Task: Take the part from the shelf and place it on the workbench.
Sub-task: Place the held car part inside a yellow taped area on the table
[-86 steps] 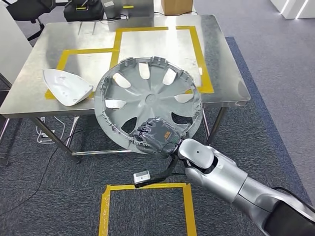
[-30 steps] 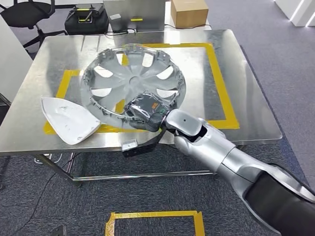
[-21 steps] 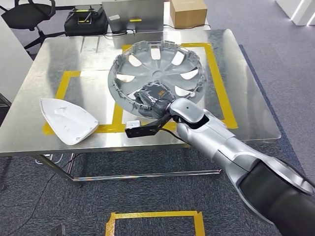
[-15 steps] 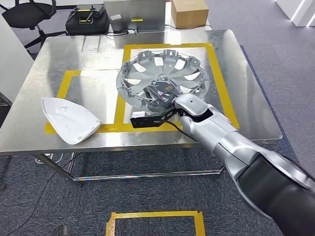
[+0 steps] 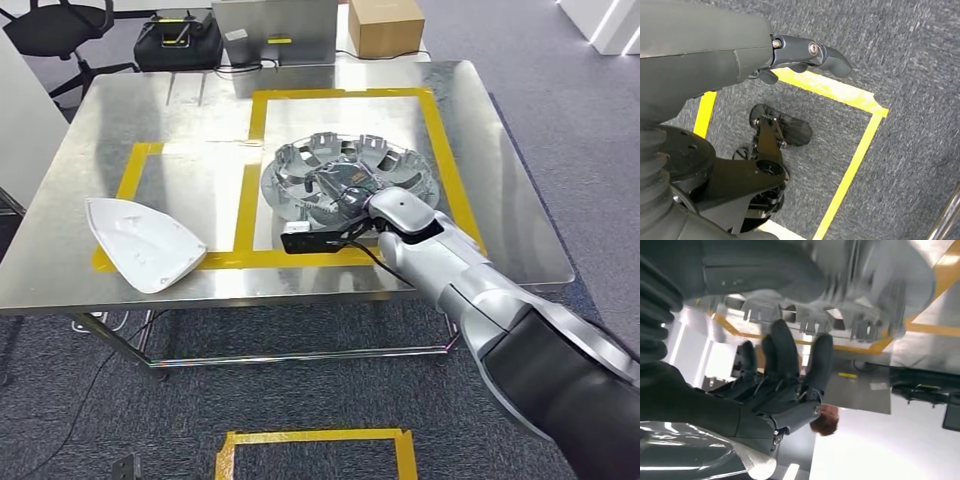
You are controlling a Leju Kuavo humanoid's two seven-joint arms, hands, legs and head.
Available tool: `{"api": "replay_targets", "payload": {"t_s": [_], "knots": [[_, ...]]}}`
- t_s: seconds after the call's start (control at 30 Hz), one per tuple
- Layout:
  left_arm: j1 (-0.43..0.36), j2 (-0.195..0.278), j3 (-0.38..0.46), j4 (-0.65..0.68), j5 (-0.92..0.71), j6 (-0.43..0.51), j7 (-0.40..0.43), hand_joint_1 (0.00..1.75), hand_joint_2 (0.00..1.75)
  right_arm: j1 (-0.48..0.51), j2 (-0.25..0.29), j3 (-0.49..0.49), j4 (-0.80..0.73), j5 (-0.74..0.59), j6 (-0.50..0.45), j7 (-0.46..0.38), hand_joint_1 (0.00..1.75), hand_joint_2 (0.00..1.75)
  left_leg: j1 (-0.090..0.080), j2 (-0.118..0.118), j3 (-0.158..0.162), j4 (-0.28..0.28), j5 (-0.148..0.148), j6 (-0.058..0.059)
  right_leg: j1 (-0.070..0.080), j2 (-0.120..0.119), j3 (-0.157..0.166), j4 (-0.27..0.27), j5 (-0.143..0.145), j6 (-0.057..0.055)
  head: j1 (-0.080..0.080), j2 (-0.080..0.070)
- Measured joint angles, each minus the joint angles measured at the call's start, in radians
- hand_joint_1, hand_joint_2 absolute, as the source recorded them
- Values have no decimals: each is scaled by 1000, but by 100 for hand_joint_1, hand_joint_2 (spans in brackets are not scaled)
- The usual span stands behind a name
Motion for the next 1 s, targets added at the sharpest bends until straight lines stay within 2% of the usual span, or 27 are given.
{"api": "replay_targets", "payload": {"t_s": [0.07,0.23,0.4,0.47,0.53,0.6,0.63,0.7,0.73,0.77,0.8,0.83,0.87,0.9,0.93,1.0], "knots": [[1,0,-1,0,8,2,0,0,0,-3,-1,-7,2,-3,-28,-16,0,0,0,0,0,0,0,0,0,0,0,0,0,0,0,0],[2,0,-7,0,3,-8,4,0,0,-1,-2,-46,-10,-54,-103,-66,0,0,0,0,0,0,0,0,0,0,0,0,0,0,0,0],[2,1,-14,0,-3,0,11,0,0,24,-2,-122,-86,-138,-140,-106,0,0,0,0,1,0,0,0,0,0,1,0,0,0,0,0],[2,3,-20,0,-6,3,20,0,0,47,-1,-161,-144,-192,-143,-130,0,0,-2,0,1,4,-1,6,-4,-1,4,-5,4,6,0,0],[3,5,-25,0,-8,5,30,0,0,85,-2,-204,-234,-261,-137,-157,0,0,-1,2,13,-14,8,19,-6,0,11,-17,8,16,-1,0],[4,6,-29,0,-7,6,30,0,0,134,-7,-249,-351,-324,-121,-172,0,0,6,7,33,-51,25,31,-2,1,2,5,-18,19,2,0],[4,6,-30,0,-6,6,28,0,0,160,-12,-270,-413,-348,-111,-174,0,0,10,10,40,-64,31,33,-2,1,-16,46,-47,19,4,0],[7,7,-32,0,-4,6,26,0,0,215,-26,-306,-532,-378,-96,-175,0,0,13,11,40,-66,34,35,-5,1,-64,166,-107,27,7,0],[11,7,-32,0,-3,8,26,0,0,247,-34,-321,-585,-388,-93,-177,0,0,16,11,38,-64,33,33,-9,1,-82,211,-120,33,8,0],[16,8,-32,0,-3,9,25,0,0,277,-43,-336,-634,-397,-92,-179,0,0,20,11,36,-61,33,30,-13,0,-84,223,-116,40,8,0],[20,9,-32,0,-2,10,24,0,0,304,-52,-350,-678,-406,-92,-181,0,0,26,10,32,-57,32,24,-18,-1,-68,195,-94,48,8,0],[25,10,-32,0,-1,11,22,0,0,328,-61,-364,-720,-418,-91,-184,0,0,32,10,27,-48,29,14,-25,-4,-33,133,-63,58,9,0],[28,15,-32,0,0,11,20,0,0,351,-68,-381,-760,-434,-90,-189,0,0,36,10,20,-37,26,3,-28,-4,4,73,-45,67,11,0],[31,18,-32,0,2,12,17,0,0,374,-75,-397,-797,-452,-89,-196,0,0,38,9,14,-26,22,-9,-30,-1,30,32,-27,69,13,0],[33,22,-32,0,5,13,10,0,0,398,-81,-414,-830,-471,-87,-204,0,0,37,8,9,-13,19,-19,-32,2,44,9,-24,66,14,0],[37,27,-31,0,14,16,-13,0,0,451,-91,-444,-888,-506,-81,-225,0,0,35,5,2,1,20,-29,-32,10,35,25,-28,44,13,0]]}}
